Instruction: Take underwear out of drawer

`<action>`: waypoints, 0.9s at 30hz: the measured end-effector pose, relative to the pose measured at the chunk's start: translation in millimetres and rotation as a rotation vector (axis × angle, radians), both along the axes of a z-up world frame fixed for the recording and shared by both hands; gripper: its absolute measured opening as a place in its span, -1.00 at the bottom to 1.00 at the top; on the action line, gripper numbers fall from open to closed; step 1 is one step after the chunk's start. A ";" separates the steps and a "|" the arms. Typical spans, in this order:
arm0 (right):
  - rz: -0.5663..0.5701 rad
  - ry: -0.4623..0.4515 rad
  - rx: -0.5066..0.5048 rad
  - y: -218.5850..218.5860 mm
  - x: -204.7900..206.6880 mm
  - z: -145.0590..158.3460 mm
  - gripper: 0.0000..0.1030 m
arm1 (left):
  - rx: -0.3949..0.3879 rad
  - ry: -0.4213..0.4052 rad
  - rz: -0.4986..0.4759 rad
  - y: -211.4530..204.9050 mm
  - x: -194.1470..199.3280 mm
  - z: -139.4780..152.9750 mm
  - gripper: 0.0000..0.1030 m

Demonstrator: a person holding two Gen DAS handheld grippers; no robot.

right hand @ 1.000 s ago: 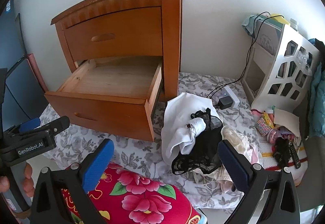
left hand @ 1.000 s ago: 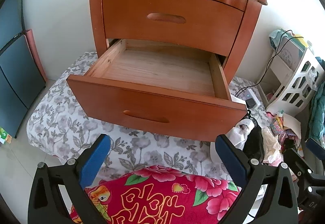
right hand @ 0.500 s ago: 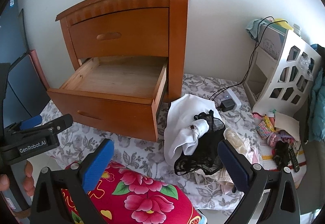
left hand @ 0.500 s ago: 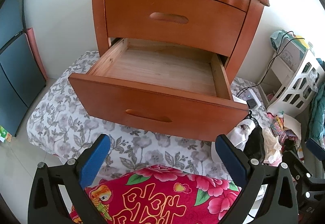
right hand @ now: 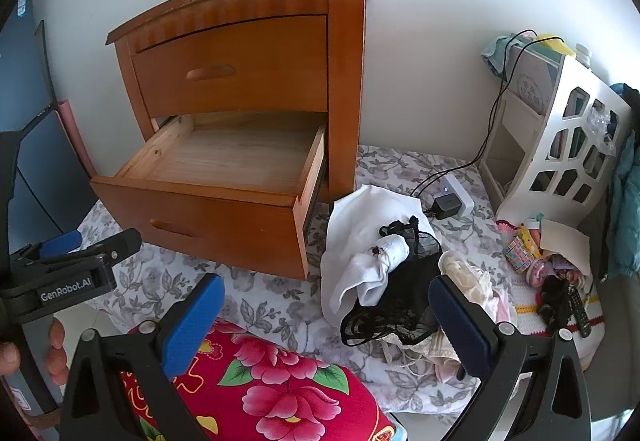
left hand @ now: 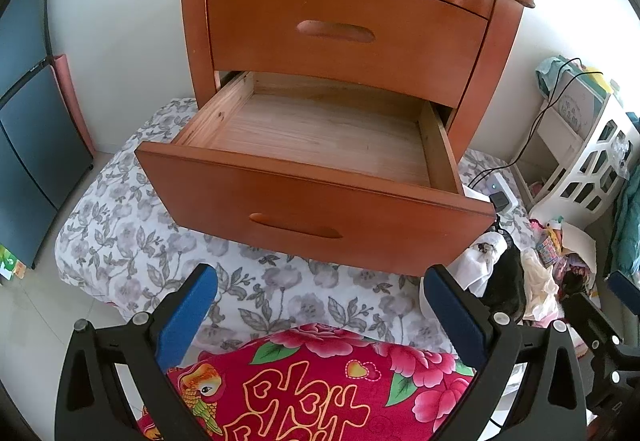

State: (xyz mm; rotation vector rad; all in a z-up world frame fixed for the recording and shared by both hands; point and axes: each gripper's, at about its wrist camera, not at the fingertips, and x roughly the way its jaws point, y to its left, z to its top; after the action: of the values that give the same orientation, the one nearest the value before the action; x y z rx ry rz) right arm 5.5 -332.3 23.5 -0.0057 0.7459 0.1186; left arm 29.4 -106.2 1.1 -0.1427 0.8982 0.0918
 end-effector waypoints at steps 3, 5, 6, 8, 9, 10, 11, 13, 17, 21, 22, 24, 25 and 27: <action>-0.005 -0.003 0.003 -2.1 0.6 0.7 1.00 | 0.000 0.003 -0.002 -0.3 0.0 -0.4 0.99; -0.010 -0.004 0.004 -2.7 0.5 1.2 1.00 | 0.001 0.003 -0.003 -0.4 -0.3 -0.3 0.99; -0.011 -0.004 0.005 -3.0 0.5 1.3 1.00 | 0.001 0.003 -0.002 -0.4 -0.4 -0.3 0.99; -0.012 -0.004 0.005 -2.7 0.5 1.5 1.00 | -0.001 0.003 -0.001 -0.6 -0.4 -0.3 0.99; -0.012 -0.005 0.004 -2.7 0.5 1.5 1.00 | -0.001 0.004 -0.001 -0.6 -0.3 -0.4 0.99; -0.011 -0.004 0.004 -2.7 0.6 1.4 1.00 | 0.000 0.004 -0.001 -0.6 -0.5 -0.4 0.99; -0.011 -0.005 0.004 -2.7 0.5 1.4 1.00 | 0.001 0.003 -0.001 -0.6 -0.6 -0.3 0.99; -0.010 -0.005 0.004 -3.1 0.1 1.2 1.00 | 0.002 0.003 -0.001 -0.2 -0.6 -0.3 0.99; -0.010 -0.005 0.004 -2.9 0.0 1.4 1.00 | 0.000 0.004 -0.001 0.0 -0.6 -0.3 0.99; -0.009 -0.005 0.004 -2.9 0.1 1.1 1.00 | 0.000 0.005 0.003 0.3 -1.5 -0.7 0.99; -0.011 -0.005 0.004 -3.1 0.2 1.0 1.00 | -0.001 0.006 0.004 0.1 -1.9 -1.0 0.99; -0.012 -0.004 0.004 -2.8 0.0 1.2 1.00 | -0.002 0.007 0.006 0.3 -2.5 -1.2 0.99; -0.012 -0.004 0.004 -2.8 0.0 1.2 1.00 | -0.001 0.006 0.004 0.3 -1.8 -1.1 0.99; -0.012 -0.004 0.003 -2.6 -0.1 1.3 1.00 | -0.001 0.007 0.004 0.5 -2.0 -1.2 0.99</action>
State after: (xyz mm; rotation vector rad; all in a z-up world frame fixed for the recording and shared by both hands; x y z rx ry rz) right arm 5.4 -334.9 24.8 0.0017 0.7414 0.1086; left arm 27.4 -105.7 -0.1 -0.1451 0.9048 0.0955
